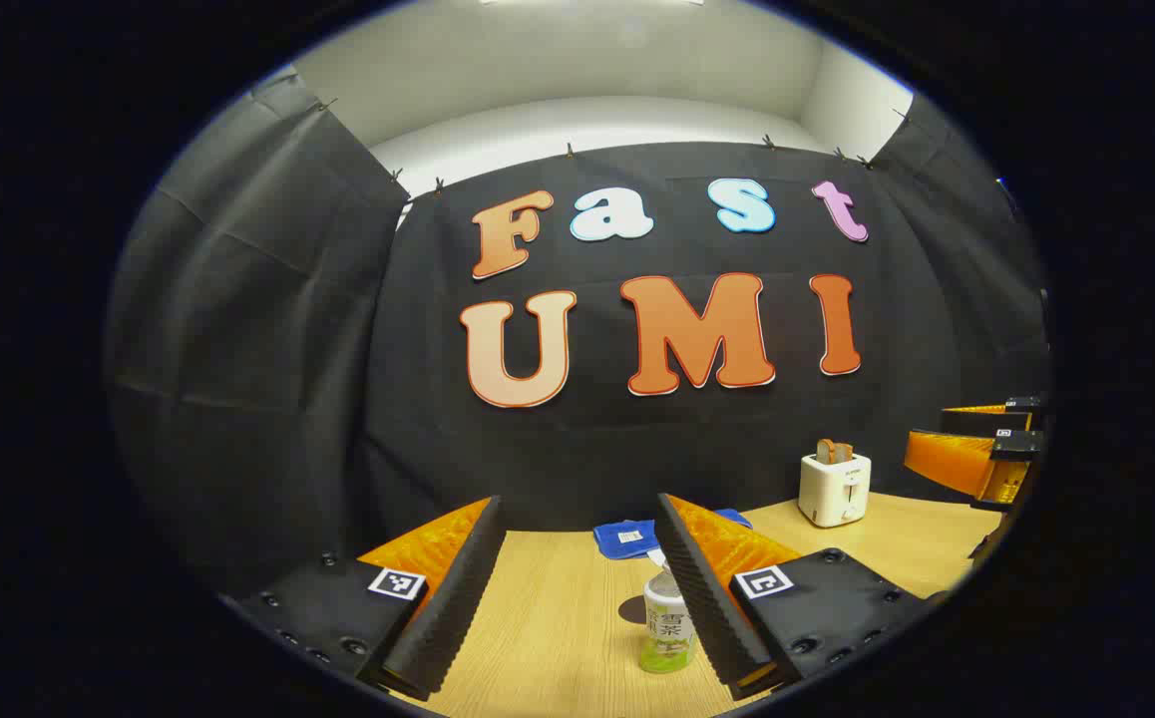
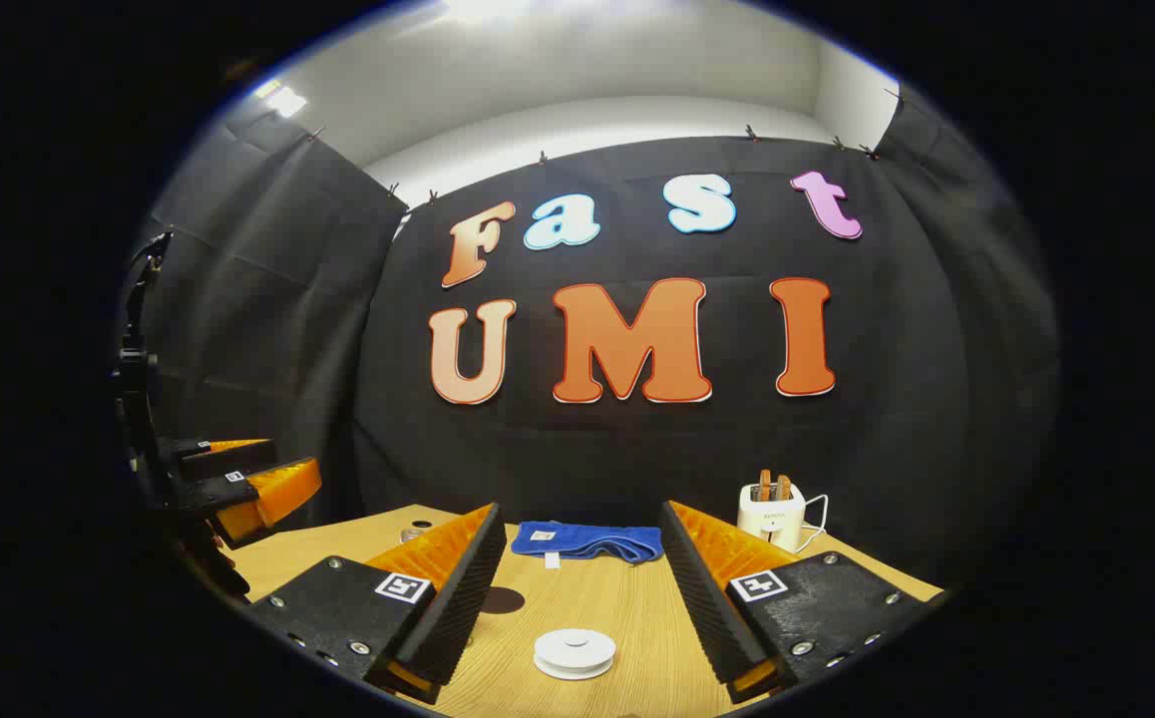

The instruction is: Open the teacup lid with one hand, grasp the water bottle and pour water into the teacup with the other hand; after pouring, place the water bottle on the coaster and then close the teacup lid.

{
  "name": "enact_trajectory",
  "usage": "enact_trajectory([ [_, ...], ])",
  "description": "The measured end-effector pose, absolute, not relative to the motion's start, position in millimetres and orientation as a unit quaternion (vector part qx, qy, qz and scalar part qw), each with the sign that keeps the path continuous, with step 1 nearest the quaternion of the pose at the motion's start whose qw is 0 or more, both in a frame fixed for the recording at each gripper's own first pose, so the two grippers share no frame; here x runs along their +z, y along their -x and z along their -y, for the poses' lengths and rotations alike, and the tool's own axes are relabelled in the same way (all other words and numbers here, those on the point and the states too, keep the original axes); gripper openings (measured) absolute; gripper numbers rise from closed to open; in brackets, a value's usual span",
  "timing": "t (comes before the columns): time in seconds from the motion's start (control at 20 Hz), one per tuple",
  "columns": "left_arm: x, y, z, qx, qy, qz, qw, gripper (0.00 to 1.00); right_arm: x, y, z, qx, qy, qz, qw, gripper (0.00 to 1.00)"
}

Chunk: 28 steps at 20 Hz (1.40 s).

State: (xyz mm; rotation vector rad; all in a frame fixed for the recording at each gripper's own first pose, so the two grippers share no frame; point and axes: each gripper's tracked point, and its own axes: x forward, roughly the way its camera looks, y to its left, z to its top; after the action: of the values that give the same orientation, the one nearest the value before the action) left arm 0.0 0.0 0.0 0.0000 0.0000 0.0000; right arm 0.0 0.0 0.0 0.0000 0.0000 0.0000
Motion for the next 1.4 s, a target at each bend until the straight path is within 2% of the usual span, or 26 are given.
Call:
enact_trajectory([
  [0.15,-1,-1,-6,0.014,-0.002,0.003,1.000,0.97,-3,-1,-1,-0.002,0.010,-0.001,1.000,0.94],
  [1.0,-12,1,16,-0.019,0.012,-0.013,1.000,0.95,-13,-1,8,-0.011,0.019,-0.013,1.000,0.95],
  [1.4,-30,-2,23,-0.039,0.028,-0.035,0.998,0.96,-63,-24,-16,0.051,0.011,-0.047,0.998,0.93],
])
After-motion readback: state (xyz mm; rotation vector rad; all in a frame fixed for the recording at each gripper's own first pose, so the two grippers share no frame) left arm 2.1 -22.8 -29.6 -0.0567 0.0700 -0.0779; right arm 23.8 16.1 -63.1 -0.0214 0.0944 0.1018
